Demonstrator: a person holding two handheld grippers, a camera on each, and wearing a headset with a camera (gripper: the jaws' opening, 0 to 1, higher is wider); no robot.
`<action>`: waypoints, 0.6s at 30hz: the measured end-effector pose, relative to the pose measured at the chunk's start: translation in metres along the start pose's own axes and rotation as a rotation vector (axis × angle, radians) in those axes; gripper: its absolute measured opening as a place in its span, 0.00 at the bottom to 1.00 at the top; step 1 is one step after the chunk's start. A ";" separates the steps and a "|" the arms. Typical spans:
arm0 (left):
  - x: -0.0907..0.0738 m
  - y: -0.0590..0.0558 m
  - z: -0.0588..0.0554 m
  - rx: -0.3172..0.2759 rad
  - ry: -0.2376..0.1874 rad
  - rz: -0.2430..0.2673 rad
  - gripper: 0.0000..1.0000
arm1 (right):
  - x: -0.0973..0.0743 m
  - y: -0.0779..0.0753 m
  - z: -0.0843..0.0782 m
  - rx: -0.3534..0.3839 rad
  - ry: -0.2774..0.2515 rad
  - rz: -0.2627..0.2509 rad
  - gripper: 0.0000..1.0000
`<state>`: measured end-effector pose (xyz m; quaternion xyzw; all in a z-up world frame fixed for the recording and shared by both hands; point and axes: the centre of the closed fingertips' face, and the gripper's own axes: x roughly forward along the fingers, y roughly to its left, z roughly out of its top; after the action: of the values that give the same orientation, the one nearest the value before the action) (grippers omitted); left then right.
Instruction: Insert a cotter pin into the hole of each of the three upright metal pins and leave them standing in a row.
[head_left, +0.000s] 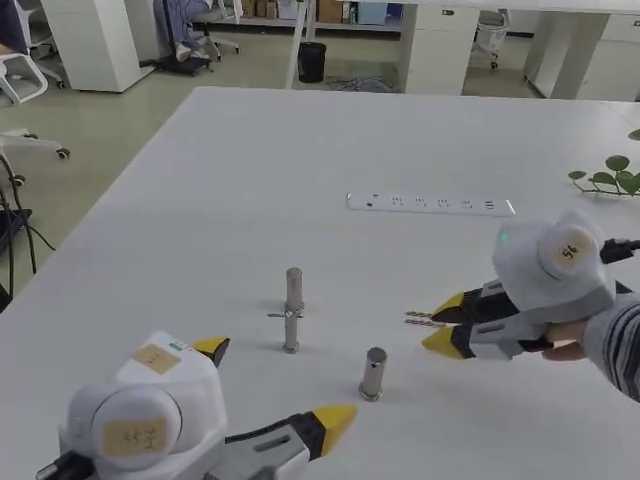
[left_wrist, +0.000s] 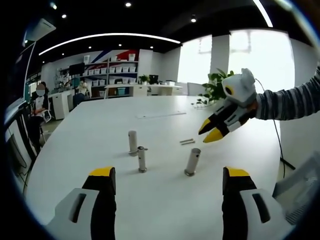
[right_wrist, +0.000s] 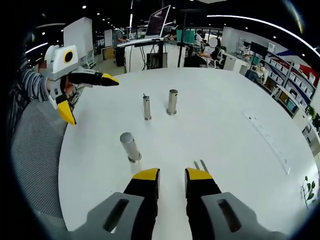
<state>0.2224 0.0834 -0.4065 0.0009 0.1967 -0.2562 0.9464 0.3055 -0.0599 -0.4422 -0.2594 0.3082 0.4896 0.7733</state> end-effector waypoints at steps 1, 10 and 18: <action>0.000 0.000 0.000 0.000 0.001 -0.001 0.87 | 0.002 -0.001 -0.001 -0.017 0.009 0.004 0.15; 0.003 -0.004 -0.003 0.004 0.009 -0.015 0.84 | 0.015 -0.022 -0.014 -0.037 0.115 -0.020 0.13; 0.004 -0.008 -0.004 0.002 0.013 -0.029 0.82 | 0.028 -0.033 -0.025 -0.039 0.178 -0.015 0.10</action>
<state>0.2204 0.0746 -0.4111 0.0006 0.2028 -0.2701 0.9412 0.3395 -0.0731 -0.4759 -0.3191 0.3641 0.4647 0.7414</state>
